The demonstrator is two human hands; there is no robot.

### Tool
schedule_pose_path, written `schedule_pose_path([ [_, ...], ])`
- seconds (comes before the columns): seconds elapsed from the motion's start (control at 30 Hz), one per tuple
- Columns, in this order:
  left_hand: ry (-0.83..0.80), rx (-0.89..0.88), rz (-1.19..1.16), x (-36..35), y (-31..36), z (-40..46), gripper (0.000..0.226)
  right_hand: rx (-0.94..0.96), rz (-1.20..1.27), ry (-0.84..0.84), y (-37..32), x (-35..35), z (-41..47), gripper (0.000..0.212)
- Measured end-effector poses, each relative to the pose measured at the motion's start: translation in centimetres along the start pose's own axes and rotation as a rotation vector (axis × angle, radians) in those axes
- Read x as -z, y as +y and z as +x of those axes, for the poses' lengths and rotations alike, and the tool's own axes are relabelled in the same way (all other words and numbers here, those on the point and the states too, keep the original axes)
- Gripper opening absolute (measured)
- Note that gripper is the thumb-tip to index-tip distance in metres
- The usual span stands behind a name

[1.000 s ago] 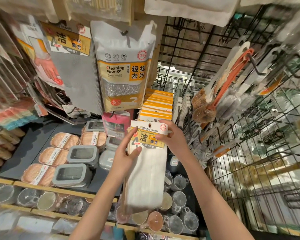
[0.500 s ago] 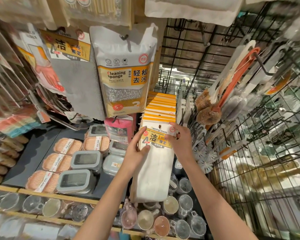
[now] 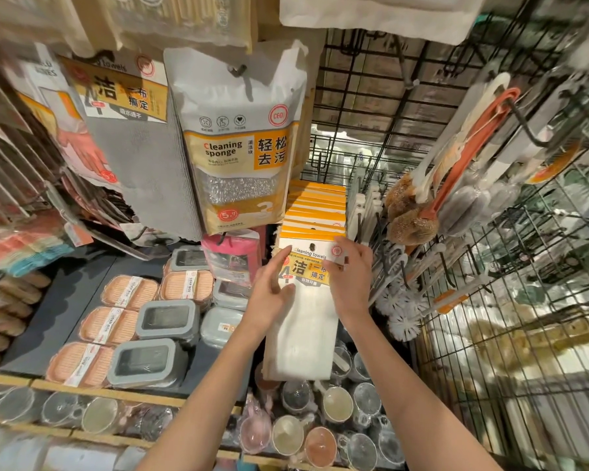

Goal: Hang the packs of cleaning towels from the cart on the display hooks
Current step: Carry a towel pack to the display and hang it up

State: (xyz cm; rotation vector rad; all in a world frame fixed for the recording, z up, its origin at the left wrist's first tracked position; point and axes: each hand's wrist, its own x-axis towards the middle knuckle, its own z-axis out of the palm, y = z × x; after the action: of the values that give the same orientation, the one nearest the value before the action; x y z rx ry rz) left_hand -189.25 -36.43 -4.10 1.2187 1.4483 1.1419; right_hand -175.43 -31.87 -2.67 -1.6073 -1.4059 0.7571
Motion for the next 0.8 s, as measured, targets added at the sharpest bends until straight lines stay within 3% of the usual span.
schedule_pose_path([
  [0.17, 0.077, 0.006, 0.074, -0.6, 0.0, 0.9, 0.069, 0.051, -0.109, 0.004, 0.2, -0.3, 0.1, 0.038],
  [0.5, 0.011, -0.025, 0.109, -1.0, -0.2, 1.4, 0.071, 0.128, -0.270, 0.088, 0.6, -0.7, -0.4, 0.024],
  [0.67, -0.003, -0.019, 0.261, -0.9, -1.0, 2.1, 0.068, 0.105, -0.280, -0.040, 2.0, -0.4, -1.1, 0.053],
  [0.8, -0.034, -0.004, 0.205, -1.1, -0.9, 2.8, 0.071, 0.053, -0.269, -0.119, 1.7, -0.6, -0.7, 0.063],
])
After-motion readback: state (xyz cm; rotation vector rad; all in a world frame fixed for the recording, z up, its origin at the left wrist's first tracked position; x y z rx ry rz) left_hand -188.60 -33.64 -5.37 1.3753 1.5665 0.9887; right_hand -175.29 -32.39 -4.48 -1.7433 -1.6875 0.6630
